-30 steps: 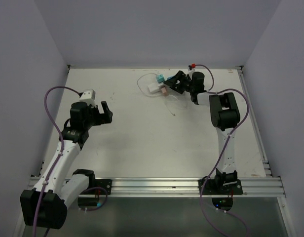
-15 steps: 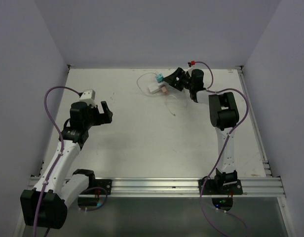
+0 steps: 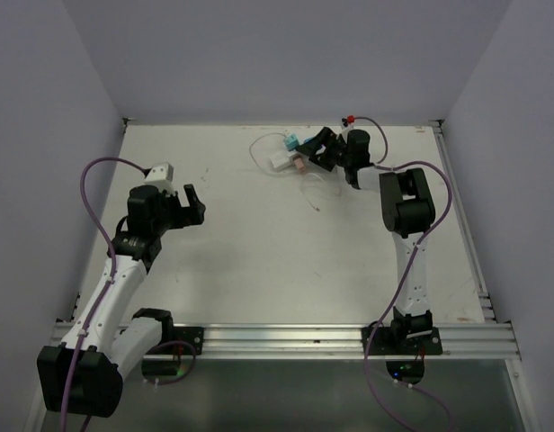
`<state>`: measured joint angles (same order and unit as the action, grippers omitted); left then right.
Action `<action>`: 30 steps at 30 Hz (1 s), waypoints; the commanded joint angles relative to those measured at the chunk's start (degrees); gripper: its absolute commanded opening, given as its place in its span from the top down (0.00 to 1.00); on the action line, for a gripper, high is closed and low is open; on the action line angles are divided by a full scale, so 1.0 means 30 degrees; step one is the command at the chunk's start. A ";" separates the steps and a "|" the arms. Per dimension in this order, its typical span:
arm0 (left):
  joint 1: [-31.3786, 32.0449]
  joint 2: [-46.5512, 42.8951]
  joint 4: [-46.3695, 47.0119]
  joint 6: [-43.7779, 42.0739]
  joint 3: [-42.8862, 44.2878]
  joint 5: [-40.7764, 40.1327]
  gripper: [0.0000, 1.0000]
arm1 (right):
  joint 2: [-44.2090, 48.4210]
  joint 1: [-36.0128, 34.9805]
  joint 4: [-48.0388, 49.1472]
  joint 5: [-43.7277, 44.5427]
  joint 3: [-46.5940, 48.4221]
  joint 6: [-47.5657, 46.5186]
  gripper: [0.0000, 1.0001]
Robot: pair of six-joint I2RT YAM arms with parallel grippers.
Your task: Pull the plug off the socket
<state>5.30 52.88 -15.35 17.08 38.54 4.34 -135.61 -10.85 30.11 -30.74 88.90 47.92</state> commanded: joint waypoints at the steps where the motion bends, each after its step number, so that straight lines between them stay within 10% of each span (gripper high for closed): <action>1: -0.0155 0.0009 0.0958 0.0312 0.0365 0.0253 0.00 | 0.0380 -0.0074 0.0217 0.0317 0.0043 -0.0066 0.12; 30: -0.0155 0.0038 0.0958 0.0312 0.0365 0.0224 0.00 | -0.0587 -0.0103 0.1888 -0.0798 0.0893 0.1340 0.37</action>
<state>5.26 52.88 -15.35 17.41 38.54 4.34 -136.88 -10.85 32.62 -31.55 89.54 51.27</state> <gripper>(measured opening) 0.994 0.666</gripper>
